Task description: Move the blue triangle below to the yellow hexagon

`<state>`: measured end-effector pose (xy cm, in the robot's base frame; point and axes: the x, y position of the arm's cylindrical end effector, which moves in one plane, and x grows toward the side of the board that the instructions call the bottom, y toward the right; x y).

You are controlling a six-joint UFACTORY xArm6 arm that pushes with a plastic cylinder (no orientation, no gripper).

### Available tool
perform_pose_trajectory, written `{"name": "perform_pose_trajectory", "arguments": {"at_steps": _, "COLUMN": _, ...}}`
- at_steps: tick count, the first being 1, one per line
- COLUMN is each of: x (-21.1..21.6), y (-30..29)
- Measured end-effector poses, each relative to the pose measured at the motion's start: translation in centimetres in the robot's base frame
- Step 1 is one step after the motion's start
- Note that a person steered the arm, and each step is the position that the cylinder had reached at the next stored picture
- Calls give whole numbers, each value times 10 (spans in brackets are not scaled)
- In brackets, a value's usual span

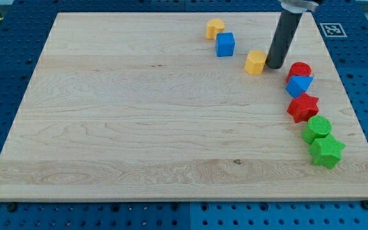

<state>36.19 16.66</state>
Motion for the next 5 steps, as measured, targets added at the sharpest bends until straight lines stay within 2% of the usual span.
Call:
{"name": "perform_pose_trajectory", "arguments": {"at_steps": 2, "x": 0, "y": -25}}
{"name": "perform_pose_trajectory", "arguments": {"at_steps": 3, "x": -2, "y": -6}}
{"name": "perform_pose_trajectory", "arguments": {"at_steps": 5, "x": 0, "y": 94}}
